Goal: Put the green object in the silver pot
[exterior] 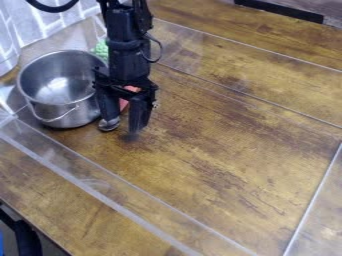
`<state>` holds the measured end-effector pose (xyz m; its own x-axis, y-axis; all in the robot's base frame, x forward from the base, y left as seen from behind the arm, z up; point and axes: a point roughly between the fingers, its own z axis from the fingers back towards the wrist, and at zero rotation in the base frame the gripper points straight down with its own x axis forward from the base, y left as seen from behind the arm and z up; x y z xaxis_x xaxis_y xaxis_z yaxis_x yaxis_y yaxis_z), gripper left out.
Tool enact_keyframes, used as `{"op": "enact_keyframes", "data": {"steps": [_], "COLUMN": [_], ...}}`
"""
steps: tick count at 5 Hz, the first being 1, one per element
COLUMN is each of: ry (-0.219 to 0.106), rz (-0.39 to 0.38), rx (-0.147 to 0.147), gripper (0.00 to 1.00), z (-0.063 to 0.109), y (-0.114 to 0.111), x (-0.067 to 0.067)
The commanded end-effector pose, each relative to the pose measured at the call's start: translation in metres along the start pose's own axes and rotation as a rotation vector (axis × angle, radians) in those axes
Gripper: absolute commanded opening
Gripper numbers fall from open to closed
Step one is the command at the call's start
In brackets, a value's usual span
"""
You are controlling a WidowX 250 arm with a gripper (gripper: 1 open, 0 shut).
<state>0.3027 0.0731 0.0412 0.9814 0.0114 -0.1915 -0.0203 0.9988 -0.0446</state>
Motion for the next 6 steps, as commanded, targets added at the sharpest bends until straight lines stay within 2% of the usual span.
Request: {"op": "enact_keyframes", "data": {"steps": [1,6], "ry": [-0.09,-0.104], "rz": [0.021,0.02], "rx": [0.015,0.017], "gripper": [0.0,0.0], "z": [0.0284,0.0308], "y": [0.0083,0.0113], "x": [-0.0021,-0.0026]}}
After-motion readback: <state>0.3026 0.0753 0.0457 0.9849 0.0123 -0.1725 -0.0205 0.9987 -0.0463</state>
